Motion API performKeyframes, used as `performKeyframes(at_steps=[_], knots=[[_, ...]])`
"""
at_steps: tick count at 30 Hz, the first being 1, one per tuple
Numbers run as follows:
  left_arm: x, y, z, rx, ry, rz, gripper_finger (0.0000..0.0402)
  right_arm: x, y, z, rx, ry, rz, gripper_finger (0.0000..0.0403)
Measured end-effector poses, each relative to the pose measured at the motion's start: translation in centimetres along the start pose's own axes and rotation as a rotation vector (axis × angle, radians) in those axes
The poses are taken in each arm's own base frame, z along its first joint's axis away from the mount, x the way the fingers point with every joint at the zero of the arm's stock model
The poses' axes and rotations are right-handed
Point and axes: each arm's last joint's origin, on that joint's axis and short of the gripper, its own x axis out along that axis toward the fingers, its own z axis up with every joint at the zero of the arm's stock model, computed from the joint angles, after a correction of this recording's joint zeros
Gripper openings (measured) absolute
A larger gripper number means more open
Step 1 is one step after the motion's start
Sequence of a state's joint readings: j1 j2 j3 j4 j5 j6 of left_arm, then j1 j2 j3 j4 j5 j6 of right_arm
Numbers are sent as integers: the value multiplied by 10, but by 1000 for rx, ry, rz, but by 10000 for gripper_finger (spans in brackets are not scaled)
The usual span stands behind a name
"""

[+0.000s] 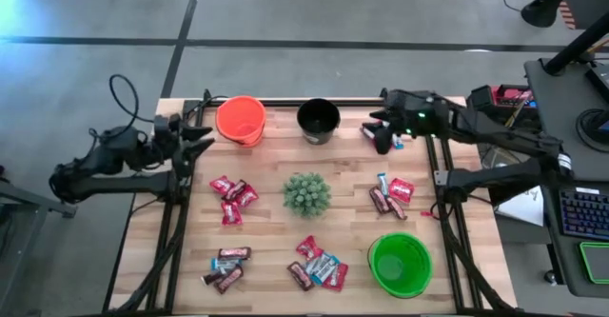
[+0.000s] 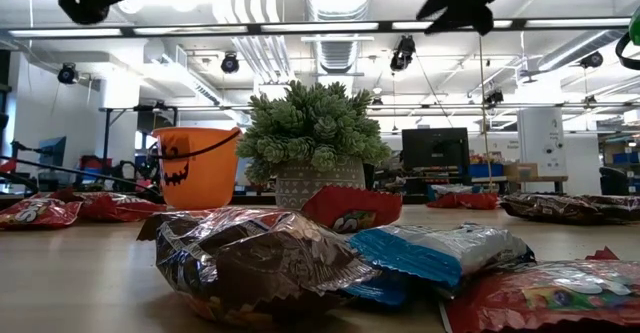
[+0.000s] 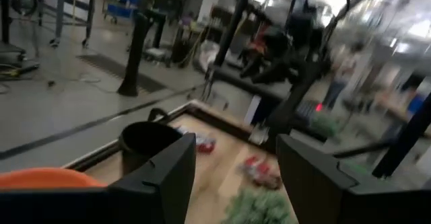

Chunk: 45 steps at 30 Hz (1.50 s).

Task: Organize candy in baskets
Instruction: Put the white chocolate bar into the black bucket

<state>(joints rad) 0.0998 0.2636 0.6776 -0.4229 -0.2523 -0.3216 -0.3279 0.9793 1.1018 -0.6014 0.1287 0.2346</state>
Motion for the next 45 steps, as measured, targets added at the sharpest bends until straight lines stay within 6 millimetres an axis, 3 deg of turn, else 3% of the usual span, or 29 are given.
performKeyframes(at_steps=[4,10,23,34,40,45], knots=[[-4,-6,21,94,27,9,189,8,0,11,-24,86,-160,186],[-10,-11,41,193,128,33,189,24,2,16,-24,225,-223,185],[1,-11,31,280,379,90,189,73,-7,-16,-39,552,-362,185],[29,-16,25,246,452,121,189,97,-46,-35,22,715,-370,185],[44,-21,27,231,423,114,189,105,-71,-43,109,750,-393,185],[51,-24,29,220,389,106,189,124,-84,-51,143,752,-331,185]])
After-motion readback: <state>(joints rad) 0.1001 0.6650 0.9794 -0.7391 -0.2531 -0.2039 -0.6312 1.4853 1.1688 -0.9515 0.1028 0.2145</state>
